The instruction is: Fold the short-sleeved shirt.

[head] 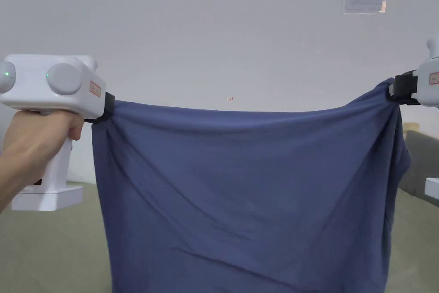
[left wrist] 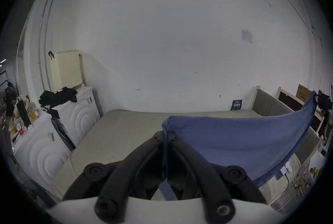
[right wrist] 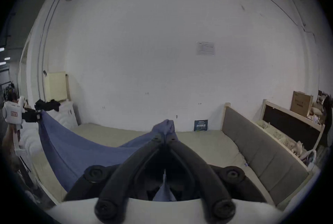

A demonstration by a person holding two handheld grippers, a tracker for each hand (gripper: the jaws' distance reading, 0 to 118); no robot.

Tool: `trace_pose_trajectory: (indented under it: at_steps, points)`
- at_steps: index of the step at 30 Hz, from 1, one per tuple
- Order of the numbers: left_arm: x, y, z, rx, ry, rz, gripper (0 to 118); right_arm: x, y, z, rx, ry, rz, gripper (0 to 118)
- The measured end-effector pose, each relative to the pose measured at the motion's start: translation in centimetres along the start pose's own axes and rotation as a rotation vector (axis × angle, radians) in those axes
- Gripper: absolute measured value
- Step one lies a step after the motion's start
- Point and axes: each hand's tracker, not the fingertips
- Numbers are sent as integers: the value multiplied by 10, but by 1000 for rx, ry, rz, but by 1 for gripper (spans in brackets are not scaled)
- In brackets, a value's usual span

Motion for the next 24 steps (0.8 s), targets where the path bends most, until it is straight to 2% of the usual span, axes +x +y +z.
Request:
trace_pose_trajectory:
  at_steps: [11, 15, 24]
  points:
    - [3, 19, -57, -30, 31, -1, 2, -8, 20, -75, -46, -27, 58, 2]
    - [4, 44, -102, -39, 48, 3, 2, -11, 39, -118, -45, -28, 52, 2]
    - [13, 106, -194, -21, 110, -56, 2, -26, 74, -221, -48, -74, 119, 2]
